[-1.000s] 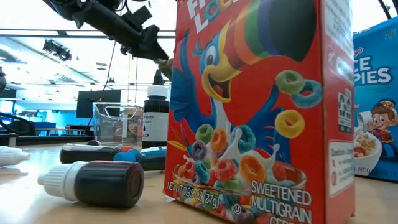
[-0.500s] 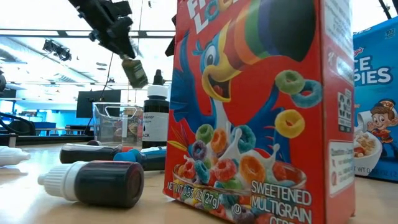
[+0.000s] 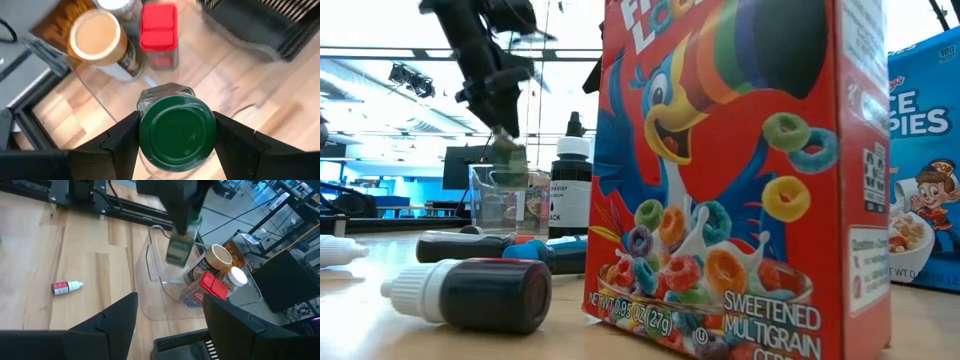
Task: Pick & Place Kitchen Items
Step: Put the green spice bottle into the transparent bin
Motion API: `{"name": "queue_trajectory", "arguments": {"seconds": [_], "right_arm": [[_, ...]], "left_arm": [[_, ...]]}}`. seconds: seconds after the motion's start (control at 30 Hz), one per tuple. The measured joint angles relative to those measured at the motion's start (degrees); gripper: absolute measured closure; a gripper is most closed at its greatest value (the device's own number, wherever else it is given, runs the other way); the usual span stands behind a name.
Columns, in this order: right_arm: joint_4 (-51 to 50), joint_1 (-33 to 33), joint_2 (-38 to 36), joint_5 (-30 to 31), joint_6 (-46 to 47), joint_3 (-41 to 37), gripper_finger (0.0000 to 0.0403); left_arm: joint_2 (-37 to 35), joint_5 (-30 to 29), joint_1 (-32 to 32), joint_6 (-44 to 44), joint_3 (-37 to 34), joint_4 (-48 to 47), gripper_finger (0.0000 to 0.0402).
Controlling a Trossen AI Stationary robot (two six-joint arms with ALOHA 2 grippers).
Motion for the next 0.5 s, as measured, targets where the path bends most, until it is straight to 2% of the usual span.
{"name": "queue_trajectory", "arguments": {"seconds": [0.13, 0.3, 0.5], "right_arm": [[0.0, 0.0, 0.0, 0.0, -1.4, 0.0, 0.0168], [0.0, 0.0, 0.0, -0.1, -1.6, 0.0, 0.0168], [0.0, 0.0, 0.0, -0.1, -3.0, 0.0, 0.0168]], "left_arm": [[5.0, 1.1, 3.3, 2.1, 0.0, 0.0, 0.0173], [9.7, 10.9, 6.4, 4.8, 0.0, 2.2, 0.0173], [14.6, 12.0, 9.5, 8.6, 0.2, 4.0, 0.0173]]}}
